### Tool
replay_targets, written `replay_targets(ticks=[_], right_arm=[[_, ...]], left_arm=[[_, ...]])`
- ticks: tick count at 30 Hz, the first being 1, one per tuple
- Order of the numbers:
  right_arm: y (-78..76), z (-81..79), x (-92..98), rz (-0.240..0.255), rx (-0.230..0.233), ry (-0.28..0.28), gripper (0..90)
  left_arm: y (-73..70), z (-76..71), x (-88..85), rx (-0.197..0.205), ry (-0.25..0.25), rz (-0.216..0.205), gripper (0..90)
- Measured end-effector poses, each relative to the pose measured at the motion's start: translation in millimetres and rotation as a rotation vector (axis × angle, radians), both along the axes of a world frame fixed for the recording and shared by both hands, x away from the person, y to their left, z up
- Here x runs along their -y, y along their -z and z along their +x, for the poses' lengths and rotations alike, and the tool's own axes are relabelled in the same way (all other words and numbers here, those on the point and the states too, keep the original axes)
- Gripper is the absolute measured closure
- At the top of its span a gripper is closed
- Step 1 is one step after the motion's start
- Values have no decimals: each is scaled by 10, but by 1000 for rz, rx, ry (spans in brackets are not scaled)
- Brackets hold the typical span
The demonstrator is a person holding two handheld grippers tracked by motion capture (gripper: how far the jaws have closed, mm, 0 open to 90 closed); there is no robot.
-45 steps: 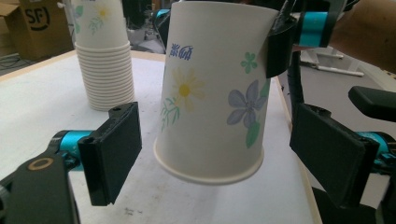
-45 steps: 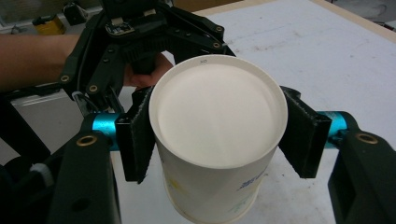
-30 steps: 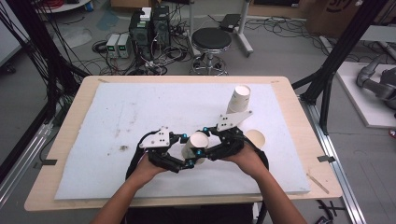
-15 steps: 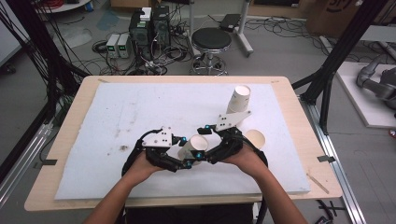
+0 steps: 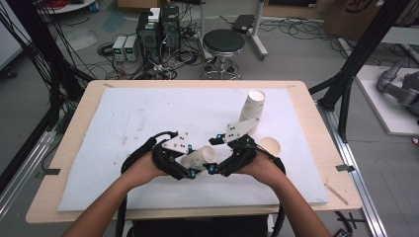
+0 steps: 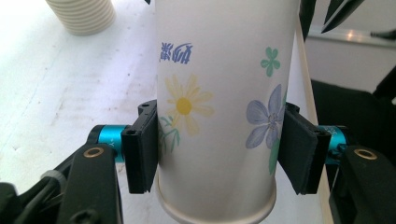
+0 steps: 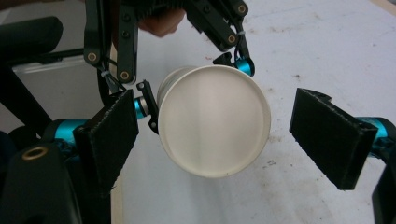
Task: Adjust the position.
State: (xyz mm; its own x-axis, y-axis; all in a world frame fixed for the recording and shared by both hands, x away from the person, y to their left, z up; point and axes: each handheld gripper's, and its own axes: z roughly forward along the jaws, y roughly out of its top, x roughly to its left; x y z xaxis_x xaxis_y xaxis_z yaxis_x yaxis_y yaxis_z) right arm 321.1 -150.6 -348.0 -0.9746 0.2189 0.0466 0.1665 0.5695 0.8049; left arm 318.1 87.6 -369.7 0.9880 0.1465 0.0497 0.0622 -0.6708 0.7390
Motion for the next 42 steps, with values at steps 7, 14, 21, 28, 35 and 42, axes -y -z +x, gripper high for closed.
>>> replay_targets(ticks=[7, 14, 21, 28, 35, 42], right_arm=[[-14, -10, -93, -91, 32, -69, 168], [30, -28, -164, -146, 48, -117, 204], [47, -41, -190, -172, 43, -164, 293], [56, -36, -190, -186, 30, -188, 376], [43, -7, -145, -163, 2, -171, 375], [62, -10, -12, -111, -11, -140, 374]], left_arm=[[-69, -8, 56, 11, 57, 98, 374], [-49, -23, 105, 1, 93, 139, 374], [-40, -29, 117, -8, 110, 142, 374], [5, -45, 98, -18, 124, 110, 355], [32, -43, -56, -5, 92, -44, 190], [133, -114, -341, 4, 24, -271, 188]])
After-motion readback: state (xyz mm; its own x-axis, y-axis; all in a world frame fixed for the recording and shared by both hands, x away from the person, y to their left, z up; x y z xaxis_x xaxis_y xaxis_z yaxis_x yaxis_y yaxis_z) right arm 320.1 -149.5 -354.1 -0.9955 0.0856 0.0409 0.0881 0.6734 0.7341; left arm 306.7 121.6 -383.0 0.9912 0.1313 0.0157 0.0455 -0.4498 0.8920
